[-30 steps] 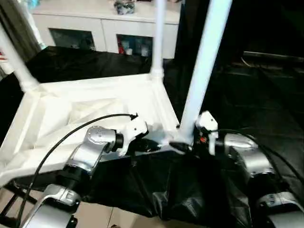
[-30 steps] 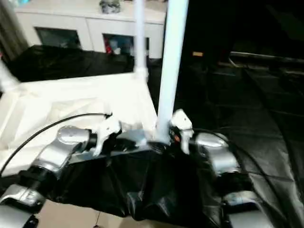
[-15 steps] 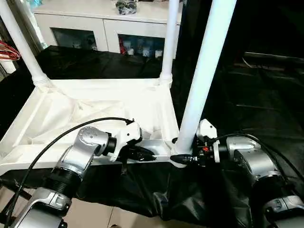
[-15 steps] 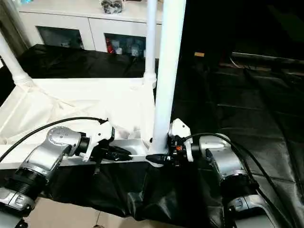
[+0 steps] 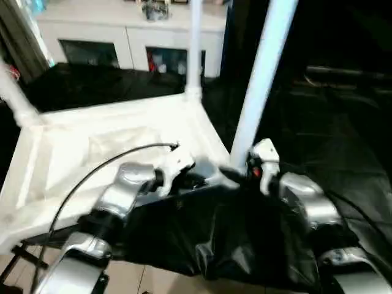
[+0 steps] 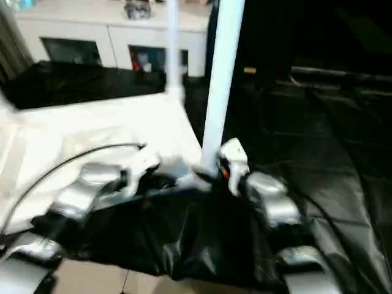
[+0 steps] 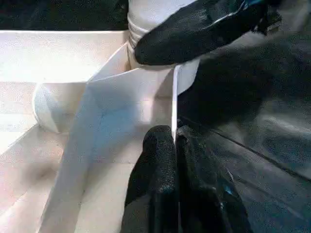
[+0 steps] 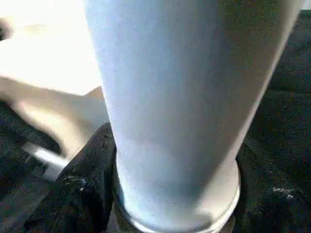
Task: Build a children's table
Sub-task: Rotate leg to tighten
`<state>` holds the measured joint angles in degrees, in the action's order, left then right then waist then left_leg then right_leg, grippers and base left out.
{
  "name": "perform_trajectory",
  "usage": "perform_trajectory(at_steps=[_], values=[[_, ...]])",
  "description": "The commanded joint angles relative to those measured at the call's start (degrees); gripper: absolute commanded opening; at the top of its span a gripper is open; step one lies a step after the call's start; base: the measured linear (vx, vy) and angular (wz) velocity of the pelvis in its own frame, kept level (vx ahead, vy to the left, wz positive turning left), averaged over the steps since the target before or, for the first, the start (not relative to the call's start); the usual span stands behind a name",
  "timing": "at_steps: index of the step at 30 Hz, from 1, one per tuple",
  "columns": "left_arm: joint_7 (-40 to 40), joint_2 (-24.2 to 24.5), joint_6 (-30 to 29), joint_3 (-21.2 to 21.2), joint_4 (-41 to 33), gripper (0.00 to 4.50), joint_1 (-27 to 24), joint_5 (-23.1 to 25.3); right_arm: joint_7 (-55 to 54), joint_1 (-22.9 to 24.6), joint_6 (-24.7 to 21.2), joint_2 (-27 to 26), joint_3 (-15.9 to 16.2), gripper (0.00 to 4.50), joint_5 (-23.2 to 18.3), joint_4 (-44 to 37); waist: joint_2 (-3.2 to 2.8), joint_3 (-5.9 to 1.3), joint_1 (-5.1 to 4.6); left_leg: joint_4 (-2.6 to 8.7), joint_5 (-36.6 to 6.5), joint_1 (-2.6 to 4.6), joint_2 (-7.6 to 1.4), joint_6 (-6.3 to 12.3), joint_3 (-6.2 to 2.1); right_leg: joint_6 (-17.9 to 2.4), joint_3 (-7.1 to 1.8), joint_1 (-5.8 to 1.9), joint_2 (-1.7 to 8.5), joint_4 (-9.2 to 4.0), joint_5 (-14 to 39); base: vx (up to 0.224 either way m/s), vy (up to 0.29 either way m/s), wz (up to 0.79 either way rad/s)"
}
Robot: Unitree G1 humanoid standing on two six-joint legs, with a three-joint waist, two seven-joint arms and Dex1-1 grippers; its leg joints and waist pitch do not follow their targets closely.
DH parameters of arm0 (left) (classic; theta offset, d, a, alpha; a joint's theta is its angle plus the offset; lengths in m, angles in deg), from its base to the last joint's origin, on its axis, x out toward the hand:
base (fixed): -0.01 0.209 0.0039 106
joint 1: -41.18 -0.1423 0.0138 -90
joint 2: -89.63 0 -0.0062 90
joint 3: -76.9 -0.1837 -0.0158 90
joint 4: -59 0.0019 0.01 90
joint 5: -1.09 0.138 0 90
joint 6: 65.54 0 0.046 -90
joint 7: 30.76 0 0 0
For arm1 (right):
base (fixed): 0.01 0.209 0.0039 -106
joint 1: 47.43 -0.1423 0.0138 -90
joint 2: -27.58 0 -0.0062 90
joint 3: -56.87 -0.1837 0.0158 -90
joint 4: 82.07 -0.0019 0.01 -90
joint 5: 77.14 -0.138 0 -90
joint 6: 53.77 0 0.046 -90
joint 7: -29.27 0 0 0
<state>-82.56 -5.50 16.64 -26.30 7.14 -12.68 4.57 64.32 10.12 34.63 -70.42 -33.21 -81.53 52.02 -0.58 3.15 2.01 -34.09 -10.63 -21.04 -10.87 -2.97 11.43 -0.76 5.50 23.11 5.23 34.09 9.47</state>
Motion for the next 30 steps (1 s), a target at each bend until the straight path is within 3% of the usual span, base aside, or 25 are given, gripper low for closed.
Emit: perform_trajectory(at_steps=[1,5,7,10,13,16,20,26,30], values=[[7.03,-4.59,1.53,1.25,0.73,0.00,3.98,-0.47,-6.70,-1.51,-0.13,-5.38,1.09,2.70,0.92,4.16,0.23,-3.72,-0.17,4.16,-16.02,0.95,-2.44,0.64,-1.69,-10.03,-2.86,-2.20,3.90,-5.35,24.34,0.000,0.000,0.00],[8.45,-6.20,2.31,1.31,1.99,0.00,4.65,-0.44,-9.24,-2.83,1.64,-7.96,0.26,2.70,0.41,5.62,0.26,-4.01,0.09,4.09,-14.04,0.76,-2.47,1.66,-1.47,-11.36,-3.07,-2.46,3.84,-4.80,18.73,0.000,0.000,0.00],[6.91,-6.04,3.00,0.77,1.17,0.00,4.04,-0.70,-7.45,-2.82,2.07,-8.27,0.01,3.26,-0.58,5.17,0.36,-4.13,0.30,3.92,-12.24,0.52,-2.40,2.95,-1.27,-12.40,-3.11,-2.74,3.88,-4.35,14.94,0.000,0.000,0.00],[4.31,-5.43,4.18,0.39,0.02,0.00,2.99,-1.25,-4.39,-3.02,1.85,-7.87,-0.82,3.42,-1.98,4.75,0.32,-4.15,0.39,3.88,-10.72,0.30,-2.47,4.23,-1.27,-13.22,-3.07,-2.96,3.89,-4.03,12.76,0.000,0.000,0.00],[1.14,-4.08,5.17,-0.04,-1.11,0.00,1.97,-1.81,-1.97,-3.08,3.03,-5.95,0.40,3.74,-0.77,4.33,0.23,-4.08,0.32,3.92,-11.30,0.47,-2.52,4.09,-1.26,-13.46,-3.06,-2.88,3.85,-4.11,13.35,0.000,0.000,0.00],[-1.86,-2.62,5.43,-0.84,-2.45,0.00,1.03,-2.07,2.56,-2.50,3.15,-4.23,1.98,3.74,-0.50,3.18,0.16,-3.89,0.27,4.01,-13.26,0.44,-2.58,3.81,-1.33,-12.92,-3.04,-2.93,3.96,-4.44,16.52,0.000,0.000,0.00],[-6.76,-0.07,5.51,-1.49,-4.25,0.00,-0.20,-2.77,11.02,-1.17,3.74,-1.08,4.42,3.74,-0.31,1.00,0.07,-3.88,0.19,4.10,-13.77,0.56,-2.71,3.31,-1.38,-12.86,-3.09,-2.82,3.90,-4.43,16.95,0.000,0.000,0.00],[-12.17,2.85,4.74,-1.83,-6.36,0.00,-1.36,-3.68,22.99,1.24,3.64,2.85,6.88,3.74,-1.55,-3.05,0.02,-3.95,1.00,3.99,-12.51,0.52,-3.02,4.34,-1.11,-14.13,-3.15,-2.90,3.74,-3.81,13.29,0.000,0.000,0.00],[-17.42,6.18,4.43,-2.08,-7.78,0.00,-2.39,-4.29,33.27,3.34,0.93,7.06,9.12,3.74,-3.25,-6.70,0.03,-3.90,1.53,4.00,-12.56,0.50,-3.00,4.43,-1.06,-14.11,-3.16,-2.93,3.76,-3.82,13.74,0.000,0.000,0.00]])
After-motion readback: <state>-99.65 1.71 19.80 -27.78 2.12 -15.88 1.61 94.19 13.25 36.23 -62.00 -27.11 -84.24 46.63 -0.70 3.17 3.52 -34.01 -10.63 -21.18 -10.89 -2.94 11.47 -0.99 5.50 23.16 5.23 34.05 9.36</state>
